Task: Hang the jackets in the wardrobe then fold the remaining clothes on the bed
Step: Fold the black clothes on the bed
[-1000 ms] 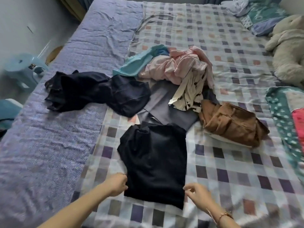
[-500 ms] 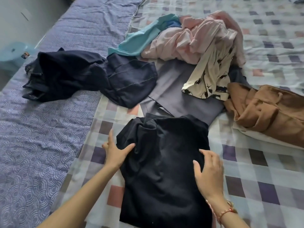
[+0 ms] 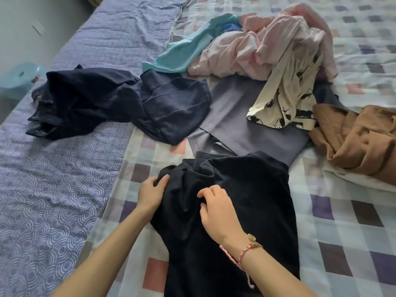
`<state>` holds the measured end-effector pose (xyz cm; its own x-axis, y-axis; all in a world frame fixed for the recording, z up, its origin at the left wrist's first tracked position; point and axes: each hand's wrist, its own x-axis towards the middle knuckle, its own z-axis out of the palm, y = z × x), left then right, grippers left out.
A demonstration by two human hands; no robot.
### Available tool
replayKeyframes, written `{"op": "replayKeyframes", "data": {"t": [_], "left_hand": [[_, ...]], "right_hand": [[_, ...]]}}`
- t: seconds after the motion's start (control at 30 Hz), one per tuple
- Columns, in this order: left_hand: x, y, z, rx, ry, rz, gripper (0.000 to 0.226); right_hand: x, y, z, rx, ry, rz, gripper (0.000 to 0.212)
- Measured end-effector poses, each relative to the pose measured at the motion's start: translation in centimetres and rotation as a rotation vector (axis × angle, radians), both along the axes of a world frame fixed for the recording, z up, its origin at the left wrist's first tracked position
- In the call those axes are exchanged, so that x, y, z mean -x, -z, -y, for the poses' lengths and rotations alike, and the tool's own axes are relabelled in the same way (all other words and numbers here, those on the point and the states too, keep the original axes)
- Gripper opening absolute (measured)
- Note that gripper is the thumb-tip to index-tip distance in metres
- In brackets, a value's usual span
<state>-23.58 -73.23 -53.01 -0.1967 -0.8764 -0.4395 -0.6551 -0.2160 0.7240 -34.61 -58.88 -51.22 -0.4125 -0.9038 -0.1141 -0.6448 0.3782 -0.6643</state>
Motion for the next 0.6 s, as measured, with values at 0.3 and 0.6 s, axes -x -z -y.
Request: {"op": "replayKeyframes", "data": {"t": [0.3,0.6], "left_hand": [[-2.4,-0.2,-0.9,-0.02,-0.316,0.064,0.038],[0.7,-4.2,-2.8,-0.532,-0.349,-0.263,0.036]], "right_hand": [[-0.6,1.0,4.6,-0.25,-0.195,0.117,0.054],[1.7,-2.1,1.2,-0.049,0.472,1.105,0.018]]}}
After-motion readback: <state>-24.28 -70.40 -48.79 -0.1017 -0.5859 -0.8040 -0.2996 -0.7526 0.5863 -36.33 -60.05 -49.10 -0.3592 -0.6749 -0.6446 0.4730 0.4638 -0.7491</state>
